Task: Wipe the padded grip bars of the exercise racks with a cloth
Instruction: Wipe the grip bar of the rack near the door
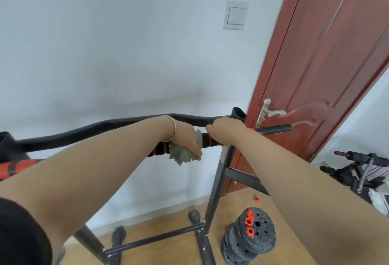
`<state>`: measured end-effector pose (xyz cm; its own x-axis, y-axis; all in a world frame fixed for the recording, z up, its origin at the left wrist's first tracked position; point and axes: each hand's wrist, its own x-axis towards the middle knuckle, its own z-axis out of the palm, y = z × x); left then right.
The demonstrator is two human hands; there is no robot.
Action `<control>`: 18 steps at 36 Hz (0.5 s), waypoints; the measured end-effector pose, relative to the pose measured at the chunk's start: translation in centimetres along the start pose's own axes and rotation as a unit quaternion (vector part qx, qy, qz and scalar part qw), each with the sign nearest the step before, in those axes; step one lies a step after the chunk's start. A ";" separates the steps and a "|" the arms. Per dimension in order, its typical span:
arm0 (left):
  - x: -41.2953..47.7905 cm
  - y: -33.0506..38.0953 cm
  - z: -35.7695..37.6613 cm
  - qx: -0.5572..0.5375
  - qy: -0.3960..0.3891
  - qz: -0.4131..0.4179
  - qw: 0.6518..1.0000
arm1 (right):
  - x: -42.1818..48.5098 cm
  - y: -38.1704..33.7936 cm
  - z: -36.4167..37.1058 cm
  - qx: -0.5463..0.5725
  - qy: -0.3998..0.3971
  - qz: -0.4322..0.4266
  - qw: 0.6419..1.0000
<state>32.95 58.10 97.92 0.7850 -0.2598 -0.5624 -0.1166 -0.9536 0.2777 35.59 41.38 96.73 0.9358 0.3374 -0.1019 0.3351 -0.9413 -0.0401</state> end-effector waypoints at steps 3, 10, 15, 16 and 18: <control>0.0 -0.1 1.1 0.025 0.059 0.017 0.998 | 0.6 -0.4 -1.1 0.118 -0.136 0.013 0.984; -0.4 0.0 0.8 0.049 0.036 0.015 0.998 | -0.9 0.4 0.9 -0.208 0.026 -0.150 0.966; -0.7 -0.4 0.0 -0.011 -0.041 0.001 0.999 | -3.2 0.6 3.3 -0.200 0.186 -0.127 0.954; -0.7 -0.6 0.0 -0.020 -0.051 -0.003 0.999 | -3.5 0.6 3.7 -0.192 0.217 -0.123 0.949; -0.9 -1.0 0.0 -0.037 -0.060 -0.011 0.997 | -4.1 0.6 3.9 -0.158 0.232 -0.118 0.953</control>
<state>32.39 59.24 98.13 0.7075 -0.2602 -0.6571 -0.0516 -0.9463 0.3192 31.57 39.44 93.28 0.7533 0.5715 0.3255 0.4904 -0.8179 0.3009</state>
